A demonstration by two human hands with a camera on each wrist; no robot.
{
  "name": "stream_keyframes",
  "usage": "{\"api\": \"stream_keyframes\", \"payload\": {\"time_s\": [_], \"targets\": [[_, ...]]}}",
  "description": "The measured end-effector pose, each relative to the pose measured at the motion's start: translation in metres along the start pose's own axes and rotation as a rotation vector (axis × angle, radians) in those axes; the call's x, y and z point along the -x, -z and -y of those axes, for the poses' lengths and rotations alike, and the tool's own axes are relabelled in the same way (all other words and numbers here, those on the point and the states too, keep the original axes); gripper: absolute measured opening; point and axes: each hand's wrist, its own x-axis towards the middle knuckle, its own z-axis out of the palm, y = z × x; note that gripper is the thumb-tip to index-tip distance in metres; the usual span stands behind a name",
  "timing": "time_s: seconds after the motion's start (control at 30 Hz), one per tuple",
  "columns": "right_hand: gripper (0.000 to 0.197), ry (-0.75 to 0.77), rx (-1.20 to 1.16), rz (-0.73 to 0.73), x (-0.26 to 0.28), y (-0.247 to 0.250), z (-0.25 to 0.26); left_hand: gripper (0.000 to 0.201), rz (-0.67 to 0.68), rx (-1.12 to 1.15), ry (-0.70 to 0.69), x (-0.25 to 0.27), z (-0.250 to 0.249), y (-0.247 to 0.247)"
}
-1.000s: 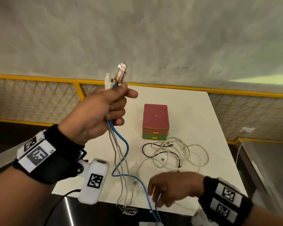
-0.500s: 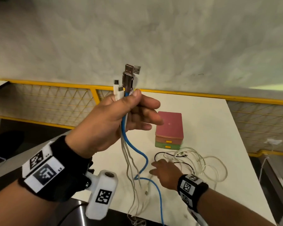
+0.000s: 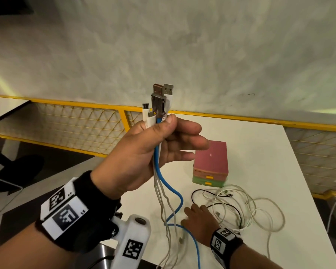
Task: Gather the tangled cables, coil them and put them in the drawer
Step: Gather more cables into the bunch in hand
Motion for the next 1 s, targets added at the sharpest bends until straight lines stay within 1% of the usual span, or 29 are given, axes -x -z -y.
{"api": "stream_keyframes", "payload": {"time_s": [0.07,0.1,0.13,0.17,0.23,0.27,0.33,0.4,0.43,0.47,0.53,0.63,0.73,0.8,0.9,1.0], "targets": [[0.02,0.006,0.006,-0.005,0.001,-0.004,0.003,0.034,0.013,0.003,0.0,0.0,0.001,-0.001],[0.021,-0.012,-0.016,0.024,0.0,-0.003,0.004,0.036,0.023,0.008,-0.004,0.001,0.001,-0.001],[0.022,-0.036,-0.035,0.021,0.0,0.001,0.004,0.038,0.029,0.014,-0.006,0.001,0.001,0.0],[0.02,-0.071,-0.042,0.008,0.0,0.008,0.003,0.037,0.029,0.016,-0.005,0.001,0.001,0.001],[0.015,-0.198,-0.198,0.031,-0.003,0.023,-0.006,0.034,-0.007,0.014,0.002,-0.002,0.002,0.003],[0.016,-0.288,-0.304,-0.026,-0.005,0.027,-0.013,0.037,-0.037,0.012,0.007,-0.004,0.004,0.003],[0.015,-0.453,-0.624,-0.222,-0.009,0.047,-0.028,0.039,-0.101,0.013,0.023,-0.009,0.008,0.002],[0.01,-0.562,-0.937,-0.481,-0.007,0.078,-0.045,0.04,-0.171,0.012,0.048,-0.018,0.017,0.002],[0.009,-0.606,-1.069,-0.583,-0.004,0.097,-0.053,0.041,-0.206,0.01,0.062,-0.023,0.024,0.002],[0.01,-0.648,-1.166,-0.655,0.001,0.117,-0.06,0.041,-0.234,0.009,0.076,-0.028,0.032,0.002],[0.013,-0.704,-1.267,-0.774,0.009,0.15,-0.069,0.037,-0.276,0.005,0.108,-0.039,0.049,0.002],[0.018,-0.68,-1.375,-0.936,0.024,0.192,-0.073,0.036,-0.288,0.02,0.158,-0.051,0.072,-0.007],[0.009,-0.614,-1.483,-1.039,0.035,0.223,-0.066,0.034,-0.285,0.086,0.17,-0.058,0.086,-0.026],[0.007,-0.583,-1.497,-1.079,0.039,0.235,-0.059,0.031,-0.29,0.16,0.166,-0.06,0.09,-0.042],[0.008,-0.572,-1.389,-1.075,0.042,0.241,-0.053,0.032,-0.272,0.217,0.192,-0.06,0.093,-0.054],[0.01,-0.535,-1.226,-1.045,0.05,0.243,-0.054,0.033,-0.21,0.227,0.202,-0.059,0.093,-0.051]]}}
